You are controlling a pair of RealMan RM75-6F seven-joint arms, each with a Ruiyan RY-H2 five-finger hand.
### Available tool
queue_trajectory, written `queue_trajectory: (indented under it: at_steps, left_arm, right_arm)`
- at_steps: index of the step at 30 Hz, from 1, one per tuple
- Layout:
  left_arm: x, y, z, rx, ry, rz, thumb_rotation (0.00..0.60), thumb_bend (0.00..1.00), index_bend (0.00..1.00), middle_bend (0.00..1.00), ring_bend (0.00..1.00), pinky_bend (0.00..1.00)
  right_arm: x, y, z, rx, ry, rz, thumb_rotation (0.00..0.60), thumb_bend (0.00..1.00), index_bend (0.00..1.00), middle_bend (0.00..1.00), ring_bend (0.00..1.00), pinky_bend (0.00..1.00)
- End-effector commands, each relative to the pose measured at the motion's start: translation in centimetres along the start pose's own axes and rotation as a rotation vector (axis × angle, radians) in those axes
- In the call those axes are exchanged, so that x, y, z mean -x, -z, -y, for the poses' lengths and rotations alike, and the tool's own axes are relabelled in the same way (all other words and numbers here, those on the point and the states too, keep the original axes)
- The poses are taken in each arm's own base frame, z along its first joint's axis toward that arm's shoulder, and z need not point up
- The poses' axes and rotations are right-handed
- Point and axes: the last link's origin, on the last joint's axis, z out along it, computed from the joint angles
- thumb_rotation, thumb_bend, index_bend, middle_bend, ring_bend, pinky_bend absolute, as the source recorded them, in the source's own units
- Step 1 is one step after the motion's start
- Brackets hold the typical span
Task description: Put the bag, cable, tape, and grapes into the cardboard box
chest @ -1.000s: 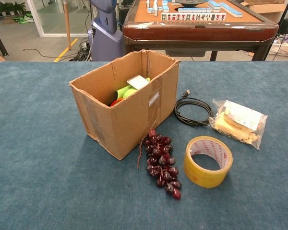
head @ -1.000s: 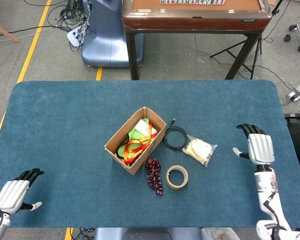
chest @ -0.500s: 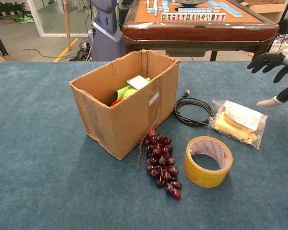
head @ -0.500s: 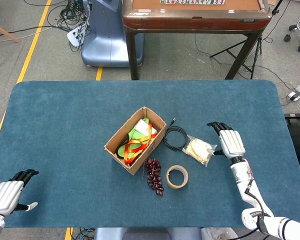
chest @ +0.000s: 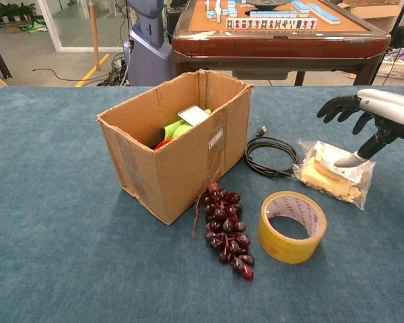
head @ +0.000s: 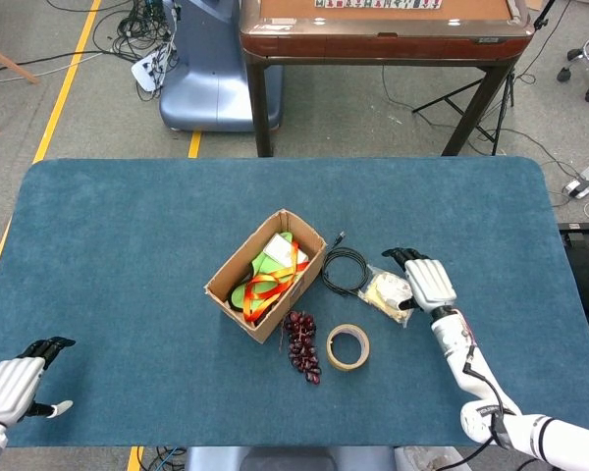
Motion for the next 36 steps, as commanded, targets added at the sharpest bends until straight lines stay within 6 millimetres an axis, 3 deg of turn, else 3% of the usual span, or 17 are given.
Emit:
queue_trajectory:
  at_steps: [1, 15, 22, 30, 36]
  left_arm:
    - [0.0, 0.0, 0.1, -0.013, -0.005, 0.012, 0.6, 0.02, 0.19, 0.17, 0.14, 0.37]
    - [-0.1, 0.1, 0.2, -0.021, -0.005, 0.02, 0.6, 0.02, 0.19, 0.18, 0.14, 0.37]
    - [0.0, 0.1, 0.2, -0.03, -0.016, 0.034, 0.6, 0.02, 0.19, 0.18, 0.14, 0.37]
    - [0.1, 0.1, 0.3, -0.044, -0.023, 0.044, 0.6, 0.02, 0.19, 0.18, 0.14, 0.37]
    - [0.2, 0.1, 0.4, -0.052, -0.028, 0.054, 0.6, 0.02, 0.19, 0.18, 0.14, 0.37]
  right_arm:
    - [0.4, -0.5, 0.2, 0.003, 0.013, 0.02, 0.6, 0.0, 0.23, 0.22, 0.18, 0.32]
    - [1.6, -1.5, 0.8, 0.018, 0.038, 0.087, 0.6, 0.0, 0.23, 0.21, 0.17, 0.33]
    - [1.8, -1.6, 0.5, 0.039, 0.026, 0.106, 0.6, 0.0, 0.18, 0.22, 0.17, 0.42]
    - [2.0, -1.9, -0.2, 0.07, 0.006, 0.127, 0.6, 0.0, 0.17, 0.28, 0.24, 0.5]
    - [2.0, -2.2, -0.7, 0.094, -0.004, 0.139, 0.6, 0.0, 0.17, 0.36, 0.35, 0.56]
